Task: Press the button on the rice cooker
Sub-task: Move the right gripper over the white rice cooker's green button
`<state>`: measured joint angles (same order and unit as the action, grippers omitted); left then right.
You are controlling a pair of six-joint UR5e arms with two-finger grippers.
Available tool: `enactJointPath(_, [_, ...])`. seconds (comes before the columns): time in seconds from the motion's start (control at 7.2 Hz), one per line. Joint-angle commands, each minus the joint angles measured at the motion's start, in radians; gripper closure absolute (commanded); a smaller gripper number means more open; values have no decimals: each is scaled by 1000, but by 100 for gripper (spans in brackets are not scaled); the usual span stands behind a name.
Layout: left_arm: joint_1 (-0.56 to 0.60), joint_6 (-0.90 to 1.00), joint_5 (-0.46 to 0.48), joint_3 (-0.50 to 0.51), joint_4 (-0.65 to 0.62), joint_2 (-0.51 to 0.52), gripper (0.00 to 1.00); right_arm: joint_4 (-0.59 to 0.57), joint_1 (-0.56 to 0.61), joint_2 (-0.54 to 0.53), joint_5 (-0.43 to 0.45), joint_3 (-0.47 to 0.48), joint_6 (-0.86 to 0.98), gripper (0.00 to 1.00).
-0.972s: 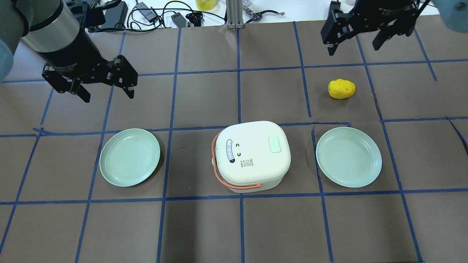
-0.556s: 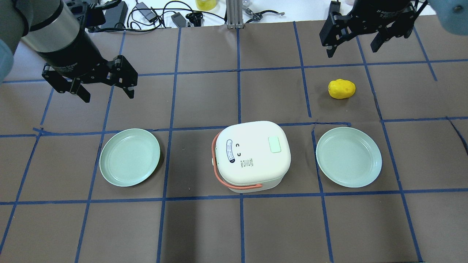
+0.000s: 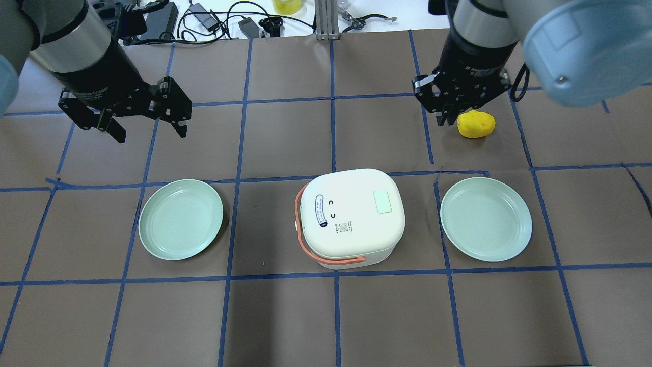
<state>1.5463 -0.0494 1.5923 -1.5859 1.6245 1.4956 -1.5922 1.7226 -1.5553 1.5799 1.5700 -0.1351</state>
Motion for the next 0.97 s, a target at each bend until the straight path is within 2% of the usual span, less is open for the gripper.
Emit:
enactJointPath(0.0, [0, -1, 0, 0, 0, 0, 0, -43, 96, 0, -9, 108, -92, 88])
enactJointPath(0.42, [0, 0, 0, 0, 0, 0, 0, -159, 158, 0, 3, 221, -92, 87])
enactJointPath(0.69, [0, 0, 0, 0, 0, 0, 0, -274, 161, 1, 0, 278, -86, 86])
enactJointPath(0.83, [0, 0, 0, 0, 0, 0, 0, -291, 161, 1, -3, 298, -86, 85])
